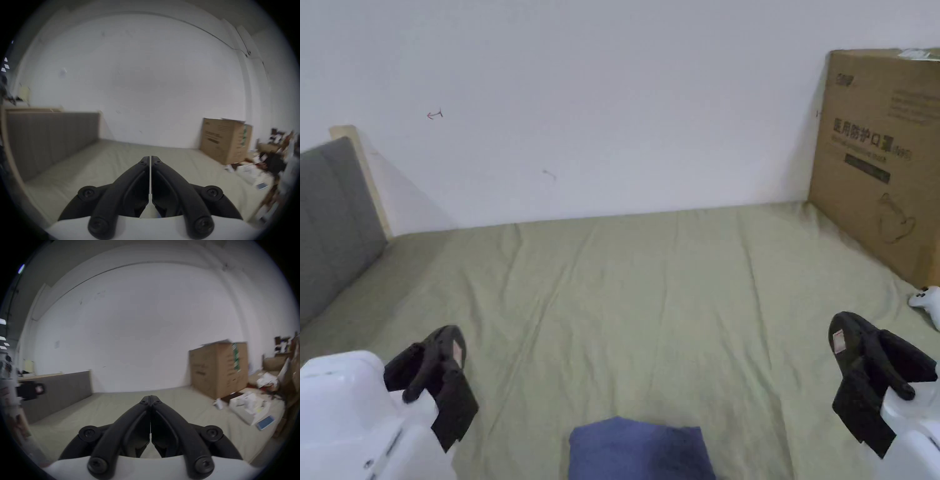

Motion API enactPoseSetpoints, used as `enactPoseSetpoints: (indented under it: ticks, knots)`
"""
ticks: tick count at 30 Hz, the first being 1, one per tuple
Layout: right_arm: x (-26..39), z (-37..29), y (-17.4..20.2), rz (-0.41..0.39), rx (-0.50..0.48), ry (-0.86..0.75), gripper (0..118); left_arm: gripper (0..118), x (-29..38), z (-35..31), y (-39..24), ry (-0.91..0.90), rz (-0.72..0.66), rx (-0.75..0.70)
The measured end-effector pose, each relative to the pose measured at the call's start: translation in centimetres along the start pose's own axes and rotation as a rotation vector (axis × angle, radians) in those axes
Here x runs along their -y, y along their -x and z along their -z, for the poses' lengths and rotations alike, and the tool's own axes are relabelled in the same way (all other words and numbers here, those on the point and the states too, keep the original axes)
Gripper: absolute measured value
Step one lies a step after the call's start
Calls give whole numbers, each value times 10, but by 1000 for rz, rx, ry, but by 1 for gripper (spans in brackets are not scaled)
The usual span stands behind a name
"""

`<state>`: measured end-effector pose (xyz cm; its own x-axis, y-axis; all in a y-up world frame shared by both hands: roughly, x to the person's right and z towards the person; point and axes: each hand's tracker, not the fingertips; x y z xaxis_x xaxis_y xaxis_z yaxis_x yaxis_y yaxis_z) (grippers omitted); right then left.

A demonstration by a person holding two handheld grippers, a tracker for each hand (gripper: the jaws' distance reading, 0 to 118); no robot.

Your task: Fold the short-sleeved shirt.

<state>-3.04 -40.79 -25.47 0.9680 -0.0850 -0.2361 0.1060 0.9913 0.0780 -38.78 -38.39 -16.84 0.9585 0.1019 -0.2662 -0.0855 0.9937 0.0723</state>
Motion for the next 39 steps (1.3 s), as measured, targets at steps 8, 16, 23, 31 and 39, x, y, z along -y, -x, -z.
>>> enactPoseSetpoints:
  ticks: [8,16,23,31,39]
  knots:
    - [0,2,-29,130,76,120,0,2,12,-13,-15,6,152,-43]
    - [7,33,-29,152,-192,369,0,2,28,10,18,226,-97,57]
    - [125,120,7,257,-365,1077,0,2,72,45,46,528,-239,132]
    - [186,134,19,131,-357,1275,0,22,152,126,79,899,-577,445]
    - [187,134,0,333,-333,1305,0,118,248,186,75,1079,-955,758]
